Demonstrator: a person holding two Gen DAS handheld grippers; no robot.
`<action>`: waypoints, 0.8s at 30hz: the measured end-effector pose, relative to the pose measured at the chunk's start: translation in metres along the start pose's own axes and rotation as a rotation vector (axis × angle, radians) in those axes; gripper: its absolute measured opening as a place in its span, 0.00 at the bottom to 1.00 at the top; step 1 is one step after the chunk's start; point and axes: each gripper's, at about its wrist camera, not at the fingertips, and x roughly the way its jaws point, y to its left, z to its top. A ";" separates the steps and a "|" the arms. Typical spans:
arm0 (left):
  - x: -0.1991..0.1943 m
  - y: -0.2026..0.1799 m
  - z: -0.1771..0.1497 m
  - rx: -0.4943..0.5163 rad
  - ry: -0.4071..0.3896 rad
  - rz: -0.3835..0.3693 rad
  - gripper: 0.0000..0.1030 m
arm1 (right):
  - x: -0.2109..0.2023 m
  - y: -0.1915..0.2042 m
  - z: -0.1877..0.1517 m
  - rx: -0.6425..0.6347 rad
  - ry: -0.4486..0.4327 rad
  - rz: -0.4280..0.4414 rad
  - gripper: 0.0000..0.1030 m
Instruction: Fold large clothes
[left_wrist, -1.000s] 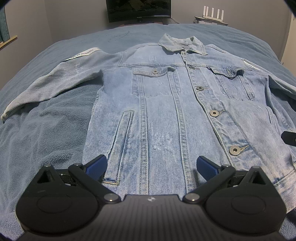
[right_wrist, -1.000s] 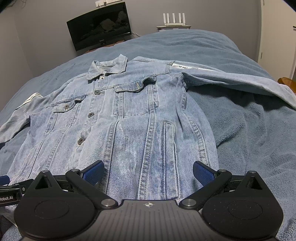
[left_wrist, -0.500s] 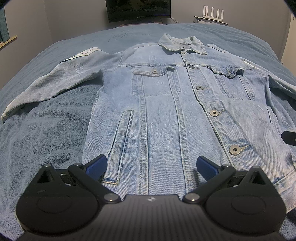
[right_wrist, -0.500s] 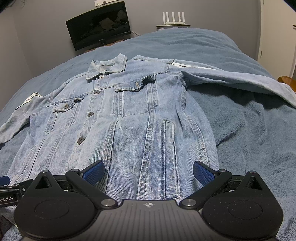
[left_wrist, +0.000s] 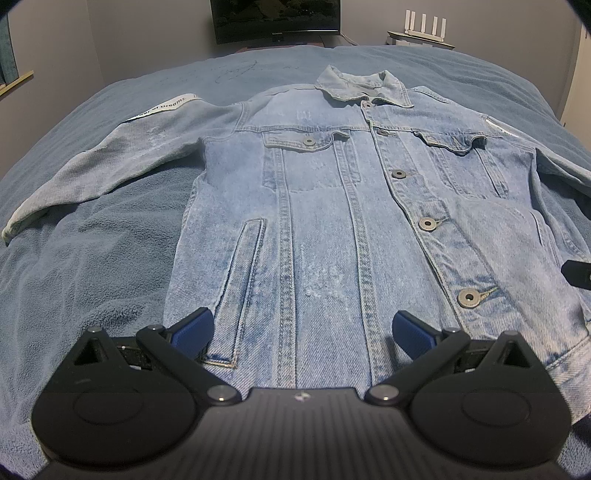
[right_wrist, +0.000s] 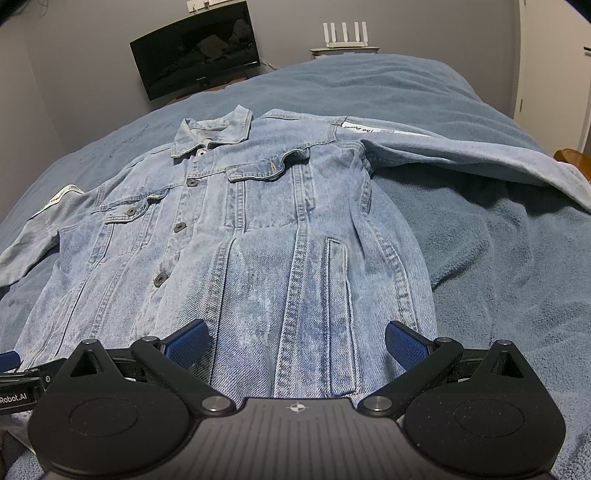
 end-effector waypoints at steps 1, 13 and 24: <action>0.000 0.000 0.000 -0.002 -0.001 0.000 1.00 | 0.000 0.000 0.000 0.000 0.000 -0.001 1.00; -0.043 -0.021 0.051 0.115 -0.238 0.030 1.00 | -0.028 -0.034 0.047 0.062 -0.256 -0.112 1.00; 0.024 -0.007 0.084 -0.054 -0.161 -0.157 1.00 | 0.002 -0.169 0.125 0.313 -0.236 -0.069 1.00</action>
